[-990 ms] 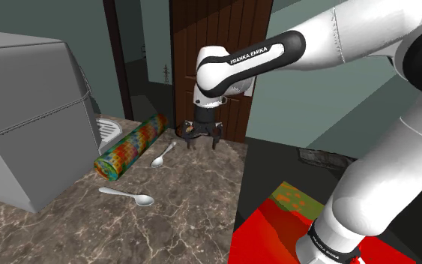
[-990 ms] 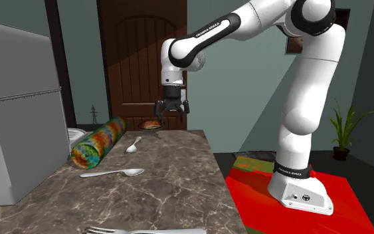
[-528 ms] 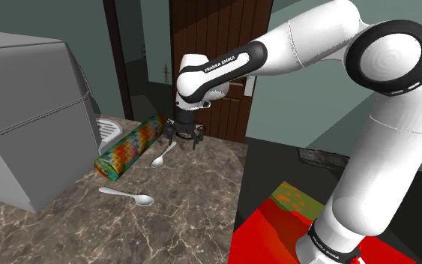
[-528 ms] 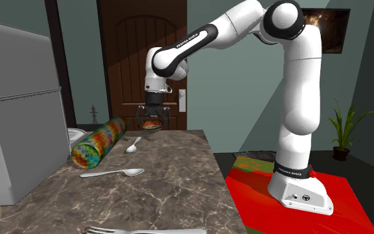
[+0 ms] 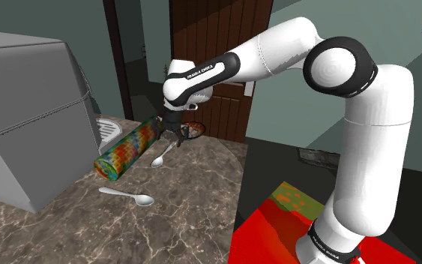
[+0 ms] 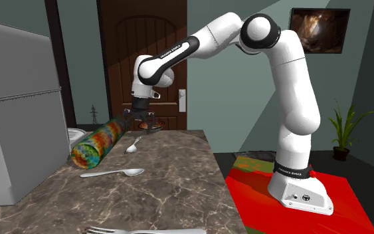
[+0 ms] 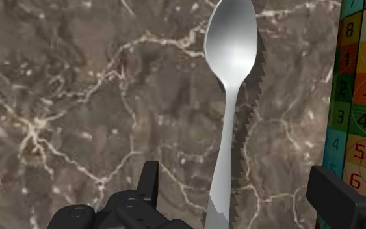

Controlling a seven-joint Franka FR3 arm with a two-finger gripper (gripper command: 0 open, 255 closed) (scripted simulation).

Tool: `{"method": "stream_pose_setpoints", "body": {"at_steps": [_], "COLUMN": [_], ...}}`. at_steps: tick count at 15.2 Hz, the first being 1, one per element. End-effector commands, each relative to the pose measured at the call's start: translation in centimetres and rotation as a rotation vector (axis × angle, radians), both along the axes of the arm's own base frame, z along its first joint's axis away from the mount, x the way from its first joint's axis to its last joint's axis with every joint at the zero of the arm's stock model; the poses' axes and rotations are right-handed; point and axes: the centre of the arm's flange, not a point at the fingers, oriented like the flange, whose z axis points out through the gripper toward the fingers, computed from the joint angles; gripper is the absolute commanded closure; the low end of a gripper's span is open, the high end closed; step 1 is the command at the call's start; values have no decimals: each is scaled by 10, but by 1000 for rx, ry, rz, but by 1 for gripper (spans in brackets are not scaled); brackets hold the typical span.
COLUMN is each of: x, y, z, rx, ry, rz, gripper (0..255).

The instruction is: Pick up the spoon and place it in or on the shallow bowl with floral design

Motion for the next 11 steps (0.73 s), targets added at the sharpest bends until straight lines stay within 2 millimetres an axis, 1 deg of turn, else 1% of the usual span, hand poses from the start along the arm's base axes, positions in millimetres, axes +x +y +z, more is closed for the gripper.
{"method": "stream_pose_setpoints", "body": {"at_steps": [1, 5, 6, 11], "x": [4, 5, 6, 6], "y": [2, 6, 8, 8], "z": [-9, -30, -38, -38], "rx": [1, 1, 1, 1], "ry": [-2, -2, -2, -2], "rz": [-9, -9, -9, -9], "gripper": [0, 0, 0, 0]}}
